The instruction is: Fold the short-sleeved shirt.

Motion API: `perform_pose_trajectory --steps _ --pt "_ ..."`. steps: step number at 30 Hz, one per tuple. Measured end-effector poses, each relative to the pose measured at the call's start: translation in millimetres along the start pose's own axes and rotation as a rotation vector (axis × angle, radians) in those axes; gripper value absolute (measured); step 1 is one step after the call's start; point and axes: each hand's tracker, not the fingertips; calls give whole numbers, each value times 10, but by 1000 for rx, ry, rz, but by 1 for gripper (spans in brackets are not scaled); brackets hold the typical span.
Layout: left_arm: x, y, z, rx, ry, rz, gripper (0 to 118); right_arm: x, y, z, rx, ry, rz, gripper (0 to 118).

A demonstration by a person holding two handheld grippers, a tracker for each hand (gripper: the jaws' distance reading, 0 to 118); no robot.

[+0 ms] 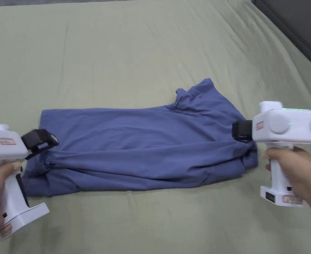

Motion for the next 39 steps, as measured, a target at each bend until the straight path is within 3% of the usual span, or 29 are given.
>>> perform_pose_trajectory --steps 1,2,5,9,10,11,12,13,15,17,18,19,20,22,23,29,30,31,32,33,36,38,39 --pt "27 -42 315 152 -62 -19 118 46 14 316 130 67 -32 117" --pt "48 -132 565 244 -74 -47 118 64 3 558 161 90 -54 118" --pt "-19 -437 1023 368 -84 -102 118 28 -150 1082 260 155 -43 118" --pt "-158 -1034 1093 126 87 -257 118 -191 -712 1384 242 142 23 118" --pt "-207 -1213 1107 146 102 -282 110 -273 -879 1433 239 127 71 114" --pt "-241 -1373 1119 160 131 -282 53 -374 -1065 1459 282 89 116 80" --pt "-263 -1477 1037 128 168 -267 0 -473 -1212 1474 304 44 173 18" --pt "-326 -1527 1030 101 187 -238 0 -557 -1350 1486 283 -1 217 2" --pt "-442 -1506 978 53 80 -163 0 -594 -1482 1554 227 117 158 2" --pt "-558 -1339 718 63 104 -201 1 -597 -1511 1592 190 189 94 2" --pt "-526 -1244 646 82 159 -276 30 -595 -1500 1605 186 185 88 2" --pt "-436 -1192 583 110 222 -343 87 -462 -1447 1375 151 191 80 2" --pt "-364 -1119 457 97 261 -381 118 -429 -1404 1353 145 181 81 2" --pt "-343 -861 161 98 241 -442 118 -330 -1322 1315 141 163 72 2" --pt "-293 -780 23 73 277 -470 118 -470 -1389 1445 157 138 83 2" --pt "-188 -613 -535 -9 456 -670 113 -316 -1444 1422 99 79 45 2" --pt "-199 -626 -541 -12 435 -649 100 -284 -1443 1412 93 73 48 2" --pt "-199 -566 -532 -27 379 -597 65 -225 -1482 1395 86 59 50 2" --pt "-193 -496 -494 -11 299 -545 7 -191 -1471 1381 82 45 50 2" --pt "-168 -501 -441 -17 177 -492 7 -149 -1439 1353 78 35 51 2" --pt "94 -650 -231 7 230 -573 7 -8 -1292 1180 59 29 75 2" --pt "75 -685 -112 19 165 -515 7 68 -1101 1033 61 54 90 2" --pt "55 -702 -50 12 149 -465 7 82 -1016 944 67 119 94 3"
